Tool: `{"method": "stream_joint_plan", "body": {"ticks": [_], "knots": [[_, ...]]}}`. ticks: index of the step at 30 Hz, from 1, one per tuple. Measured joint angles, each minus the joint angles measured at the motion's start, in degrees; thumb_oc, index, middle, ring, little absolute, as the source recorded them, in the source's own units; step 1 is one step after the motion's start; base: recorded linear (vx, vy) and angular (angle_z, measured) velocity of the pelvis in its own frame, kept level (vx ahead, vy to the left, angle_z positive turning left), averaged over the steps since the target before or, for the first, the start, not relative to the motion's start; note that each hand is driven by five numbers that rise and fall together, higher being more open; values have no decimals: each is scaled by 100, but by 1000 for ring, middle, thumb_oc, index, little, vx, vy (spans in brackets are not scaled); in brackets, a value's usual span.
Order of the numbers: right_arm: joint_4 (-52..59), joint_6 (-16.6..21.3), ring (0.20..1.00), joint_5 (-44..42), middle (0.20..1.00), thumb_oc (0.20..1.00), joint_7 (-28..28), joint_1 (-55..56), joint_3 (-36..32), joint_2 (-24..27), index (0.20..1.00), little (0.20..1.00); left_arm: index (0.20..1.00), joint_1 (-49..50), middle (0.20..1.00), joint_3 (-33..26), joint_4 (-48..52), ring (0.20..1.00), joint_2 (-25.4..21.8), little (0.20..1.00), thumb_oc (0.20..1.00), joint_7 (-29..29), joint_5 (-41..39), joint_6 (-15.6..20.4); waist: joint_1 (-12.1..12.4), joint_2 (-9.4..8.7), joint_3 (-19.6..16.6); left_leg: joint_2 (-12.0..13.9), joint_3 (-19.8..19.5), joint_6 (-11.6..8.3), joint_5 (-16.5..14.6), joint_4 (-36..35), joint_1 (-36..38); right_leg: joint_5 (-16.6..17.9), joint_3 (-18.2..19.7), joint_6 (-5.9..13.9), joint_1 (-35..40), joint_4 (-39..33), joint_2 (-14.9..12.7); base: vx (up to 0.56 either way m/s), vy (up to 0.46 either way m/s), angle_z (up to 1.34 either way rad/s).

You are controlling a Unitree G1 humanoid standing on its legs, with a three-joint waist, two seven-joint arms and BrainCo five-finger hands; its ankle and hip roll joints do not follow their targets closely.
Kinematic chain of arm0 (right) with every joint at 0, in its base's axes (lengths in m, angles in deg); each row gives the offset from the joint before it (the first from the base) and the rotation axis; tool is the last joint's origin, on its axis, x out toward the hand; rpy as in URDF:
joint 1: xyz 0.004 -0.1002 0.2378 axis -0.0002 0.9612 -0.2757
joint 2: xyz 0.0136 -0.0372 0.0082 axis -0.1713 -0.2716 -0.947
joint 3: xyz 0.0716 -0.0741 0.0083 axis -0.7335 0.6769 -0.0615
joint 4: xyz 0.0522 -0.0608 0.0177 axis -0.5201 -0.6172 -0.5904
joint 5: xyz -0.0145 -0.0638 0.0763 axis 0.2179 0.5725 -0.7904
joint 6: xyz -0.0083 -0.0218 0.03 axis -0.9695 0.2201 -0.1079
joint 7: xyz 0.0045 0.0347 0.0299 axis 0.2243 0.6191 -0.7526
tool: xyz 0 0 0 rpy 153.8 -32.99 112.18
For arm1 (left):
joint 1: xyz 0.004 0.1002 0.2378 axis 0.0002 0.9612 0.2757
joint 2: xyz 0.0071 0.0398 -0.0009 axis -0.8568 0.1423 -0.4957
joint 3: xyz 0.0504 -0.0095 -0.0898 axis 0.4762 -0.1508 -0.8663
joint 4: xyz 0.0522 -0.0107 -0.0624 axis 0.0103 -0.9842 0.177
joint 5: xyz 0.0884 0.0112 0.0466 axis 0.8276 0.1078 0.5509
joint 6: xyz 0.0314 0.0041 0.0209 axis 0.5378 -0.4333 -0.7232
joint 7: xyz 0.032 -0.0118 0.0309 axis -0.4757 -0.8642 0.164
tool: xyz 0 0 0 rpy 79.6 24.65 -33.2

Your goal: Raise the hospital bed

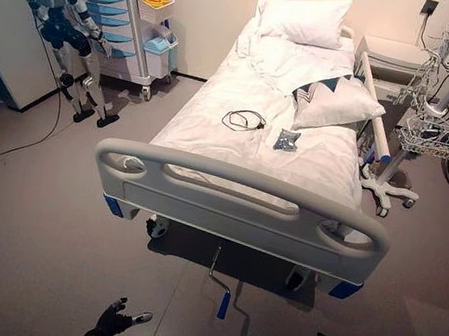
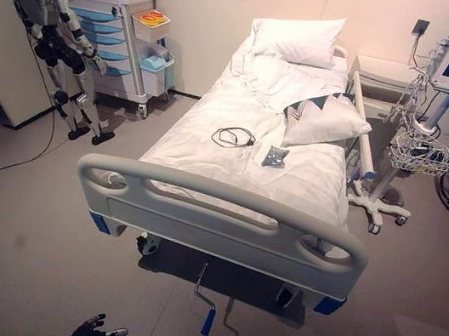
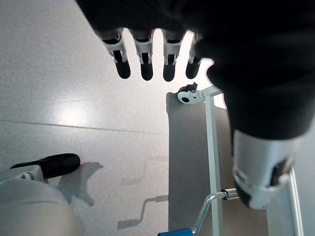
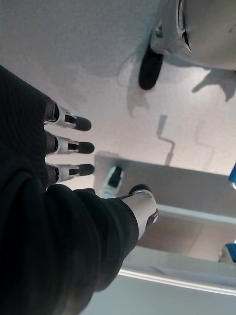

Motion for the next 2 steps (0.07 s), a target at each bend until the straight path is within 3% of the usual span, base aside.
{"method": "stream_joint_plan", "body": {"ticks": [2], "knots": [[4,0,1000,0,1000,1000,1,0,0,0,1000,1000,1000,0,1000,0,4,1000,1,1000,1000,0,-2,0,0,-2,-1,-1,0,0,0,-4,4,1,0,-1,2,-1,0,0,0,0]]}}
